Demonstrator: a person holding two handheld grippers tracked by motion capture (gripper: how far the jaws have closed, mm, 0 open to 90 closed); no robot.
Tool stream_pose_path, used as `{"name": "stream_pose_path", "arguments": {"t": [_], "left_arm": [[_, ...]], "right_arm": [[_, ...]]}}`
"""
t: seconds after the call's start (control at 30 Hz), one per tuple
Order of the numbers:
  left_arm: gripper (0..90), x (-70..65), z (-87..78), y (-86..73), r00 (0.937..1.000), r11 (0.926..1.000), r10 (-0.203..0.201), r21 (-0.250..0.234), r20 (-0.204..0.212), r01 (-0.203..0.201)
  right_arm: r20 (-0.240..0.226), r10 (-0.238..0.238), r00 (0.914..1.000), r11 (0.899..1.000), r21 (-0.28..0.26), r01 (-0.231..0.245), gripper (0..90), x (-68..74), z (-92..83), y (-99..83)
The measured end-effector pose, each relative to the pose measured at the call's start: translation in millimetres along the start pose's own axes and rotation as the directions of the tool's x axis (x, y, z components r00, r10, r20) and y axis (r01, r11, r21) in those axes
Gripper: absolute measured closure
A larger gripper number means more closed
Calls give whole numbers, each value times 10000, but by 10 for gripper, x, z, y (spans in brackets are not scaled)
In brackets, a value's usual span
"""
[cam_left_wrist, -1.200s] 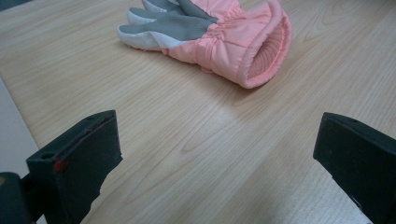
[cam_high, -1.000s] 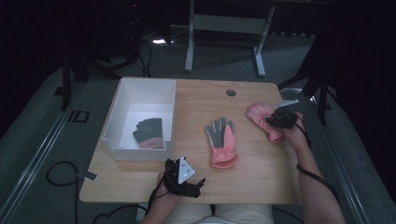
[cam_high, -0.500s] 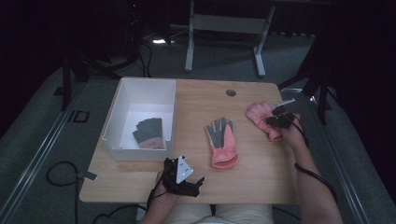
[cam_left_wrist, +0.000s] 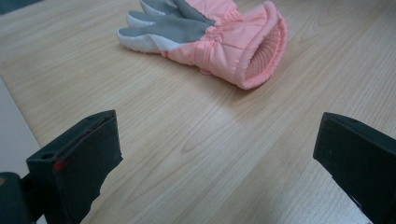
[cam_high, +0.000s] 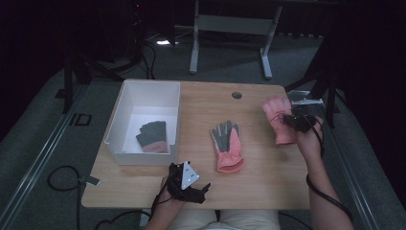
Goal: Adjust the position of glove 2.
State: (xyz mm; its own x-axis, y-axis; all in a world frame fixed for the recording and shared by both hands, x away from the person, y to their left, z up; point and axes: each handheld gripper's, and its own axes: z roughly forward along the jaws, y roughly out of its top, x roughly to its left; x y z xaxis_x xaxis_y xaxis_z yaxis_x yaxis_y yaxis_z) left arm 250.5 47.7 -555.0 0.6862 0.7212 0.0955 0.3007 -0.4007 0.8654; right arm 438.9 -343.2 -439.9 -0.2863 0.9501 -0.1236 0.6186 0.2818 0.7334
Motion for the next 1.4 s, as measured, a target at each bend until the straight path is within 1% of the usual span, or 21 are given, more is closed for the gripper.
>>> {"name": "stream_pose_path", "arguments": {"t": [0.07, 0.1, 0.17, 0.27, 0.33, 0.37, 0.43, 0.47, 0.5, 0.53, 0.6, 0.67, 0.73, 0.87, 0.93, 0.97, 1.03, 1.13, 1.2, 1.27, 1.4], "left_arm": [[3, -1, 1, -2, 9999, 10000, -49, -15, 111, 49], [3, -2, 2, -1, 9999, 10000, -56, -18, 142, 56], [3, -6, 8, -1, 9999, 10000, -8, -2, 134, 8], [3, -14, 19, 4, 9999, 10000, 10, 5, 116, -10], [3, -16, 15, 9, 10000, 10000, 32, -62, 72, -31], [3, -13, 13, 9, 9999, 10000, 34, -74, 110, -34], [3, -11, 20, 7, 9998, 10000, 51, -32, 200, -50], [3, -15, 22, 8, 9998, 10000, 83, -8, 194, -83], [3, -16, 21, 9, 9997, 9999, 117, -15, 202, -116], [3, -24, 23, 7, 9997, 9999, 134, -9, 196, -134], [3, -32, 24, 6, 9996, 9998, 211, 65, 179, -212], [3, -36, 20, 9, 9995, 9996, 268, 78, 167, -269], [3, -33, 16, 8, 9995, 9996, 280, 49, 148, -280], [3, -30, 8, 10, 9995, 9996, 278, 52, 120, -279], [3, -29, 9, 9, 9995, 9995, 308, 52, 89, -309], [3, -27, 23, 7, 9994, 9993, 323, 184, 121, -325], [3, -32, 31, 11, 9993, 9993, 338, 145, 139, -340], [3, -39, 38, 11, 9991, 9990, 416, 182, 120, -418], [3, -48, 41, 7, 9989, 9987, 445, 231, 147, -448], [3, -48, 41, 7, 9989, 9987, 445, 231, 147, -448], [3, -44, 44, 6, 9986, 9985, 450, 312, 275, -459]], "right_arm": [[-22, -88, 10000, 9988, -485, 87, 888, 46, -142, -19], [-23, -35, 10000, 9978, -663, 34, 889, 67, -210, -30], [101, -27, 9999, 9965, -839, 35, 889, 110, -337, -49], [317, 319, 9990, 9954, -910, -289, 889, 173, -511, -92], [480, 774, 9958, 9920, -1040, -721, 889, 219, -610, -143], [700, 1031, 9922, 9882, -1207, -941, 890, 249, -648, -175], [1176, 1230, 9854, 9864, -1238, -1084, 890, 327, -682, -247], [1216, 1388, 9828, 9844, -1250, -1236, 890, 344, -684, -279], [1146, 1679, 9791, 9807, -1201, -1541, 890, 371, -681, -339], [1113, 1800, 9773, 9794, -1130, -1675, 890, 390, -677, -379], [1089, 2022, 9733, 9766, -969, -1921, 890, 458, -640, -496], [1101, 2062, 9723, 9768, -827, -1978, 890, 511, -597, -572], [977, 2138, 9720, 9760, -636, -2083, 890, 550, -533, -633], [993, 2089, 9729, 9779, -270, -2073, 889, 591, -397, -698], [996, 2097, 9727, 9778, -248, -2083, 889, 594, -373, -708], [1033, 2182, 9704, 9758, -81, -2186, 889, 600, -274, -742], [988, 2196, 9706, 9749, 146, -2221, 889, 592, -170, -760], [1096, 2161, 9702, 9734, 530, -2228, 887, 567, 13, -796], [1092, 2262, 9679, 9688, 780, -2352, 883, 547, 116, -846], [1058, 2277, 9680, 9680, 827, -2368, 883, 545, 146, -871], [895, 2054, 9746, 9734, 848, -2130, 847, 539, 207, -920]]}}
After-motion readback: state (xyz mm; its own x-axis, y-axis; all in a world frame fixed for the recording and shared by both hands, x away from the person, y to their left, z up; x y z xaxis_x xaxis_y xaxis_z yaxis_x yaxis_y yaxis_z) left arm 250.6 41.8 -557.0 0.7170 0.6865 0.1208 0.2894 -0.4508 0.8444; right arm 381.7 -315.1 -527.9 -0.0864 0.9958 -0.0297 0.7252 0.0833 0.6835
